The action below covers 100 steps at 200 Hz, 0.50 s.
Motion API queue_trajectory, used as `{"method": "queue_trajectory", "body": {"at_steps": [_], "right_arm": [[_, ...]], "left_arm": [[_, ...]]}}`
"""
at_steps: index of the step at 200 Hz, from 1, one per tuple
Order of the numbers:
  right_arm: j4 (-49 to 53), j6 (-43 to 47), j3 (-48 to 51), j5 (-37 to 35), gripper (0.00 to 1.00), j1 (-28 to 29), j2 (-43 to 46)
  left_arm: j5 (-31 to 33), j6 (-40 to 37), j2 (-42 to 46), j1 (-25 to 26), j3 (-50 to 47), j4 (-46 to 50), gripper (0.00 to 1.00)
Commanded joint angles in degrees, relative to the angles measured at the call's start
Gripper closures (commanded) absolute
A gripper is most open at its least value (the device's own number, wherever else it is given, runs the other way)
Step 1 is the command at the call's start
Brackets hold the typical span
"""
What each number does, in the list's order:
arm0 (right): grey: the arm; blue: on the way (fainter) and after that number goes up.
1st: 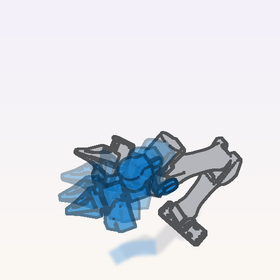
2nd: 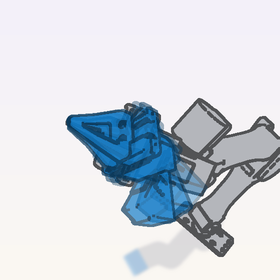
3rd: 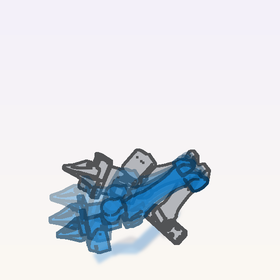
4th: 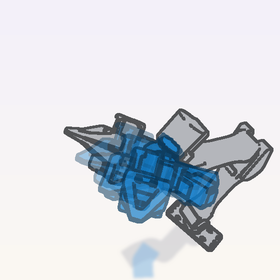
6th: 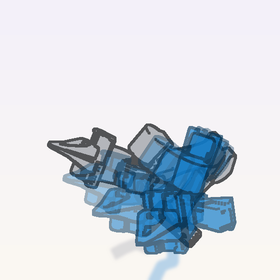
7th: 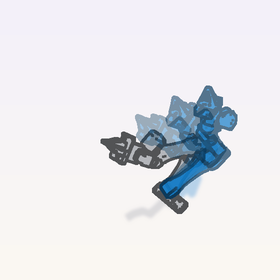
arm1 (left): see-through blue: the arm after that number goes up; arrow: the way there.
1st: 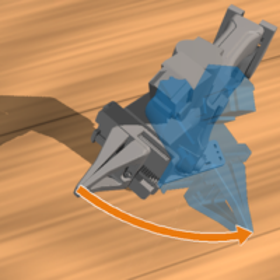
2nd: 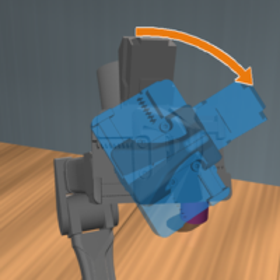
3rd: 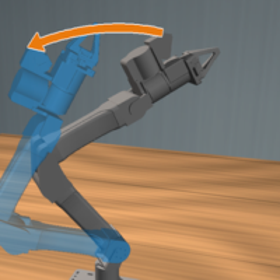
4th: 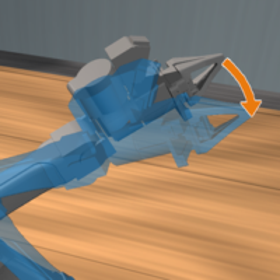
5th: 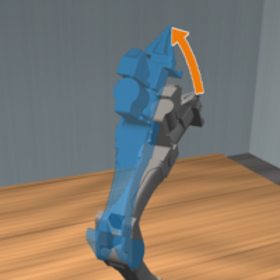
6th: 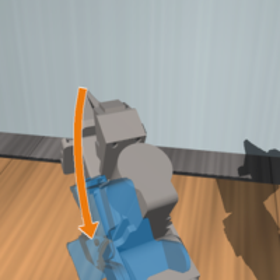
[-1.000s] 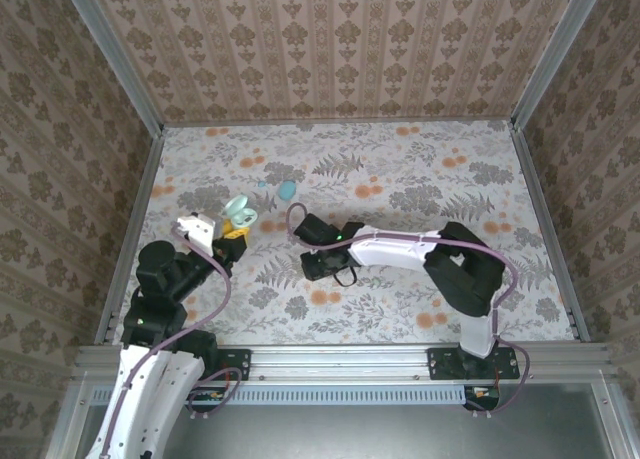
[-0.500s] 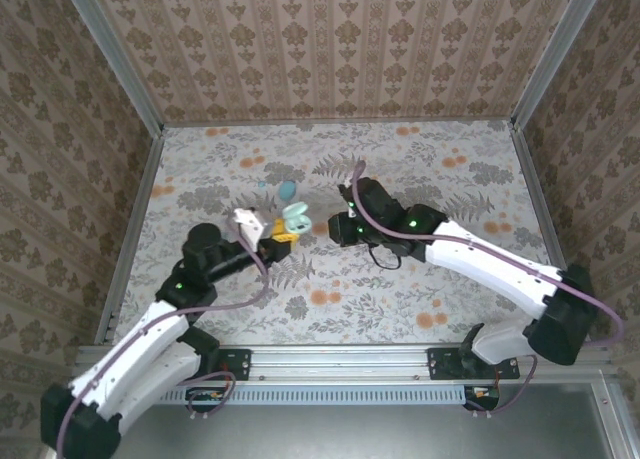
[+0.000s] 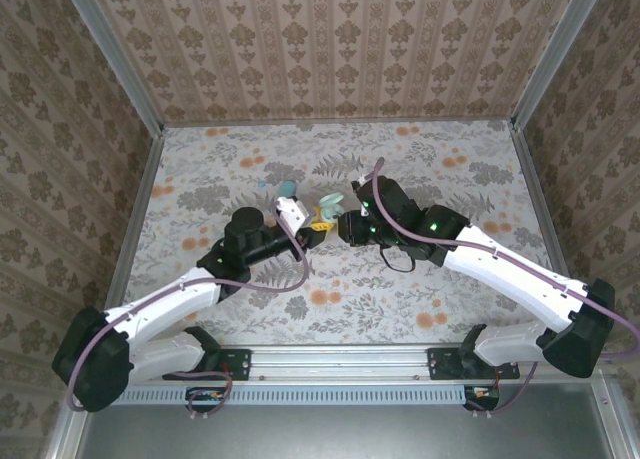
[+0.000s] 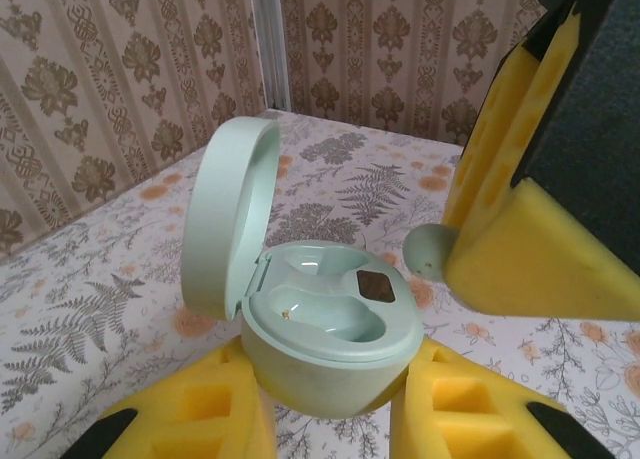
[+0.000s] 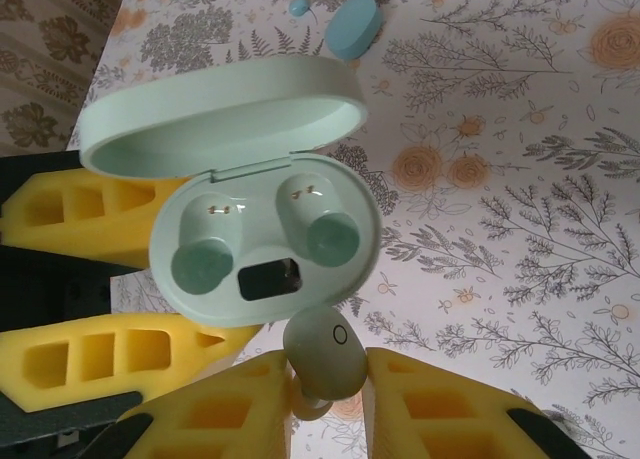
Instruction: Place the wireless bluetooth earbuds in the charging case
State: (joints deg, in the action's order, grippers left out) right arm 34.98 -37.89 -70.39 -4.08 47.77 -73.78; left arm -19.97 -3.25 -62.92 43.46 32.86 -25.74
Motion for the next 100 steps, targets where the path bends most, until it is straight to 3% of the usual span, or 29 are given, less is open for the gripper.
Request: {"method": "queue_trajectory", "body": {"at_steps": [1, 100], "right_arm": [[0.3, -1.2, -2.7, 0.9, 0.76, 0.0, -1.1], [1.4, -0.9, -5.7, -2.1, 0.77, 0.0, -1.7]], "left_arm": [[0.9, -0.6, -0.6, 0.6, 1.9, -4.3, 0.96], [0.5, 1.0, -1.2, 0.8, 0.7, -4.5, 0.96]]}}
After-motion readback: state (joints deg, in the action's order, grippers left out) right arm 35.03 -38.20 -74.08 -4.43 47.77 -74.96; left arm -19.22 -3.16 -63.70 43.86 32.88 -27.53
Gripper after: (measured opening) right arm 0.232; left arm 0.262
